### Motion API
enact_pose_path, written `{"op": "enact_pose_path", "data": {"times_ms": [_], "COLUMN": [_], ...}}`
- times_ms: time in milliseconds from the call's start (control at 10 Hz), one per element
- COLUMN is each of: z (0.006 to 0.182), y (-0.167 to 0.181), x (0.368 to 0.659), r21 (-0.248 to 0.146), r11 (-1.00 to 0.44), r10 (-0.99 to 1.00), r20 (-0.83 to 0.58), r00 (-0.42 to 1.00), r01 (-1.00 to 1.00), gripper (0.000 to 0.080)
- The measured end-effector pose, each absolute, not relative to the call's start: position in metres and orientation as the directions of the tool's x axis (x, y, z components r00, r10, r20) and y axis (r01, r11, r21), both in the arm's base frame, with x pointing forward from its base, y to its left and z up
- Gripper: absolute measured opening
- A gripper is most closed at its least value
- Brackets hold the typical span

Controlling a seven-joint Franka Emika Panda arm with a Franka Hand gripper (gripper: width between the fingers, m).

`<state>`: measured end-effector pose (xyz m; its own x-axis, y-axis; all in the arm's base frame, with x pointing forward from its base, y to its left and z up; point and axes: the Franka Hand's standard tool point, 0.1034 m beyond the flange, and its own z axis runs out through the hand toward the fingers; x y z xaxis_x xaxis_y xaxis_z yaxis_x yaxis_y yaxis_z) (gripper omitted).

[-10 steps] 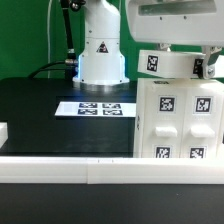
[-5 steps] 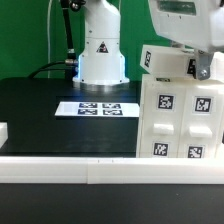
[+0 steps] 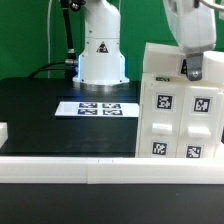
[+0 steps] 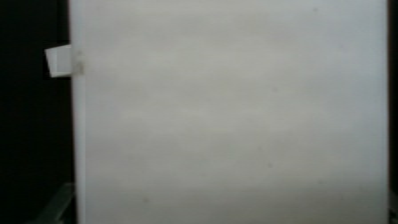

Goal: Assemble cabinet

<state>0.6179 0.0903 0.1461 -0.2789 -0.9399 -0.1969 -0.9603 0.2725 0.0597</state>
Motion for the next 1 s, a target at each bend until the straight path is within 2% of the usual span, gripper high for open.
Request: {"op": "enact_pose_path", "data": {"times_ms": [200,400,1000], "z": [0.1465,0.148,0.1506], "y": [0.0909,0.0941,0.0995], "x": [0.6207,0.6229,0.6279], "r21": [0.053,0.047,0.049], "r11": [0.391,0.442,0.51], "r10": [-0.9,-0.875,-0.828], "r20": [-0.188,-0.197,-0.243], "r00": [-0.394,-0.442,-0.505], "r01": [-0.919,-0.896,-0.859], "gripper": [0.0561,0.0561,0.0561]}}
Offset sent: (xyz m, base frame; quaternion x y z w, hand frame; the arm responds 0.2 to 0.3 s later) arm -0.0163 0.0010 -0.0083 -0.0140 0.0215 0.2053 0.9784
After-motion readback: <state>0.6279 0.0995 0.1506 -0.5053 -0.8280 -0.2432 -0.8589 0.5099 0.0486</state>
